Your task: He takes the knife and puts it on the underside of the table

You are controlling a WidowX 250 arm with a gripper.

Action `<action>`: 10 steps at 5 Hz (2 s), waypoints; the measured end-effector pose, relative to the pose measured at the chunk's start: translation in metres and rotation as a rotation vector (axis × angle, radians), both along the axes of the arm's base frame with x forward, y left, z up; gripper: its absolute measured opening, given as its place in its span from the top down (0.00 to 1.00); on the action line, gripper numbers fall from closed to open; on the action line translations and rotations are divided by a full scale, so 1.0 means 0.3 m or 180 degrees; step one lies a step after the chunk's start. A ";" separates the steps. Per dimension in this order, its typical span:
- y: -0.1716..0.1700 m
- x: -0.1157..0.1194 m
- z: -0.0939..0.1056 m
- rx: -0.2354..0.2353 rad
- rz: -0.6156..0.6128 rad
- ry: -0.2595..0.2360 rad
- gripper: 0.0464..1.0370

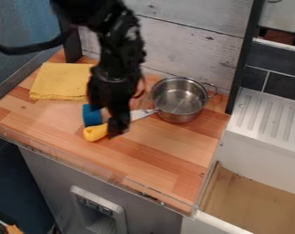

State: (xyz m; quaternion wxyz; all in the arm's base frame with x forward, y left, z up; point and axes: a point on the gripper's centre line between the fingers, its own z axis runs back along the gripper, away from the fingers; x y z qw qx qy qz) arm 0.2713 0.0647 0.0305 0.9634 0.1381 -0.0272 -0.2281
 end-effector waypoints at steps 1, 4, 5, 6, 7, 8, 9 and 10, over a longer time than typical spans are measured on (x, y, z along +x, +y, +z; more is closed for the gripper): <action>0.029 -0.008 -0.058 -0.0092 0.0021 0.0198 0.04; 0.083 0.042 -0.161 -0.0247 0.0079 0.0415 0.09; 0.085 0.055 -0.160 -0.0254 0.0116 0.0358 0.38; 0.077 0.054 -0.161 -0.0296 0.0142 0.0312 0.59; 0.056 0.027 -0.160 -0.0390 0.0200 0.0372 0.59; 0.038 -0.014 -0.134 -0.0471 0.0424 0.0407 0.59; 0.031 -0.046 -0.078 -0.0489 0.0632 0.0370 0.59; 0.023 -0.090 0.000 -0.0568 0.0941 0.0350 0.59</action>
